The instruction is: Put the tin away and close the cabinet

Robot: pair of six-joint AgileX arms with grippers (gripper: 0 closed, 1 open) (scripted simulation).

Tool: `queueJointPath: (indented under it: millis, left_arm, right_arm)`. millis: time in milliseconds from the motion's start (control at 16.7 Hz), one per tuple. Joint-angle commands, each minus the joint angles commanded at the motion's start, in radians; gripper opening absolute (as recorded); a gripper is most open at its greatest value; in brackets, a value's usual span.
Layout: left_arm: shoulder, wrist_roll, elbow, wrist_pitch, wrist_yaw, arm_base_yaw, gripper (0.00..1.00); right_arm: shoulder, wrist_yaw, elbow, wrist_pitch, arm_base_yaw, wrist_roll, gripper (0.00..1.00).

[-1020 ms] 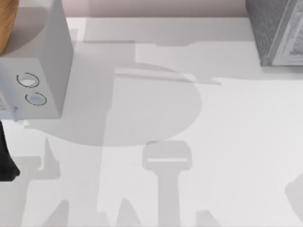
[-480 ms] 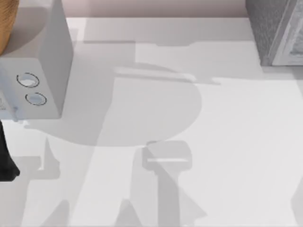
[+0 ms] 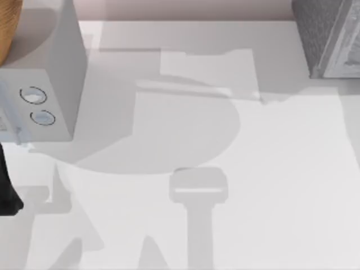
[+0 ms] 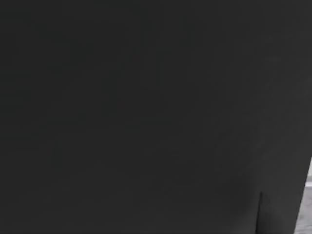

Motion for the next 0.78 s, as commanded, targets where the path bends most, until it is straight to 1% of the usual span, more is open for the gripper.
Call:
queueJointPath:
  millis: [120, 240, 420, 540, 780]
  left_arm:
    - [0.000, 0.000, 0.000, 0.000, 0.000, 0.000, 1.00]
    - [0.000, 0.000, 0.000, 0.000, 0.000, 0.000, 1.00]
    - [0.000, 0.000, 0.000, 0.000, 0.000, 0.000, 1.00]
    - [0.000, 0.000, 0.000, 0.000, 0.000, 0.000, 1.00]
    - [0.000, 0.000, 0.000, 0.000, 0.000, 0.000, 1.00]
  right_arm:
    - [-0.004, 0.142, -0.002, -0.005, 0.143, 0.000, 1.00]
    - [-0.008, 0.264, -0.004, -0.010, 0.264, -0.001, 1.00]
    - [-0.012, 0.393, -0.006, -0.014, 0.393, -0.001, 1.00]
    - [-0.013, 0.433, -0.006, -0.015, 0.433, -0.001, 1.00]
    - [-0.013, 0.438, -0.006, -0.016, 0.438, -0.001, 1.00]
